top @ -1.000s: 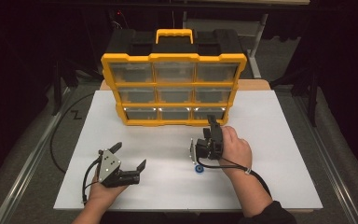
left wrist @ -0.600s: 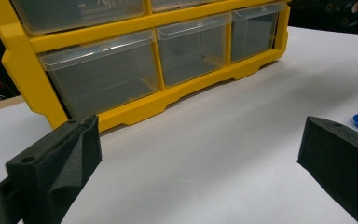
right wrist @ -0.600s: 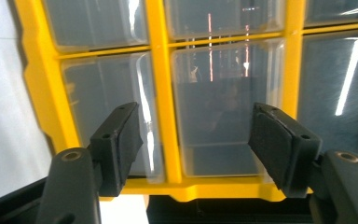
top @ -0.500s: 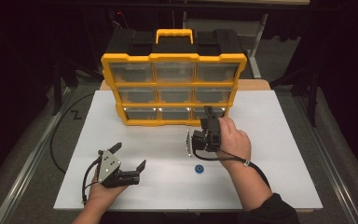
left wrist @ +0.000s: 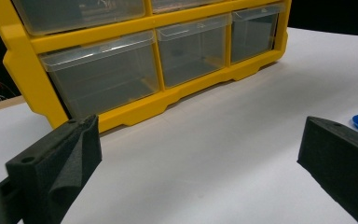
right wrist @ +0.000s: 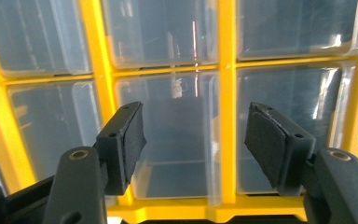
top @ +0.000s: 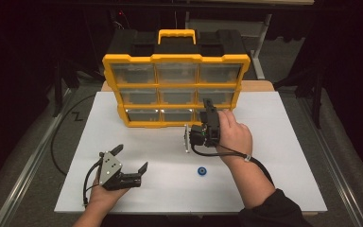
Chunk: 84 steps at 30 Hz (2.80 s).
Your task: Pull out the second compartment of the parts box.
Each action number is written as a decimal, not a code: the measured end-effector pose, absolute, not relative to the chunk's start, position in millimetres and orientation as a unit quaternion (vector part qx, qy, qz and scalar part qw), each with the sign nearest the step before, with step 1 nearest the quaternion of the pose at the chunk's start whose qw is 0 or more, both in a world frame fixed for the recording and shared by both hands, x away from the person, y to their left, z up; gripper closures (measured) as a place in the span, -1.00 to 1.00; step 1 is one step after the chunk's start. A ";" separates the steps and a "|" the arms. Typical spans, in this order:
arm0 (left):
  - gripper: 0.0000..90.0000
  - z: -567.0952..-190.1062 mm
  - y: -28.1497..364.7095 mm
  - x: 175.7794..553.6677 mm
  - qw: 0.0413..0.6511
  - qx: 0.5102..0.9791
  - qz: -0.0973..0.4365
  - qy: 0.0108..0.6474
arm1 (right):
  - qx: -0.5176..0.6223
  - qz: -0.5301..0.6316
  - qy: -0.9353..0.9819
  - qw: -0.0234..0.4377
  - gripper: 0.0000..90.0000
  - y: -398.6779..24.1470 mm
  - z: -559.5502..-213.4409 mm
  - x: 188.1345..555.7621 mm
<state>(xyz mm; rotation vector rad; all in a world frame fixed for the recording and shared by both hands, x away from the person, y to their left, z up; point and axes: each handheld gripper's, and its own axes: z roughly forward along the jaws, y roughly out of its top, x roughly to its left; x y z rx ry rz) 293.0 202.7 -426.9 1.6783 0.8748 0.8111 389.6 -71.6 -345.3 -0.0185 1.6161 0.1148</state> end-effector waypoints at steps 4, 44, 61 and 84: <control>-1.00 -426.6 203.4 292.9 0.517 0.697 0.338 0.365 | -0.012 0.054 0.718 0.694 -0.08 -67.8 -335.9 389.8; -1.00 -425.6 208.5 293.1 0.518 0.694 0.338 0.368 | -0.017 0.060 0.683 0.728 0.35 -28.6 -260.6 407.1; -1.00 -425.6 208.0 292.9 0.519 0.696 0.337 0.365 | -0.022 0.049 0.683 0.729 0.54 -11.6 -250.2 420.2; -1.00 -425.7 207.4 293.0 0.521 0.697 0.334 0.363 | -0.032 0.025 0.685 0.728 0.78 1.8 -253.0 431.6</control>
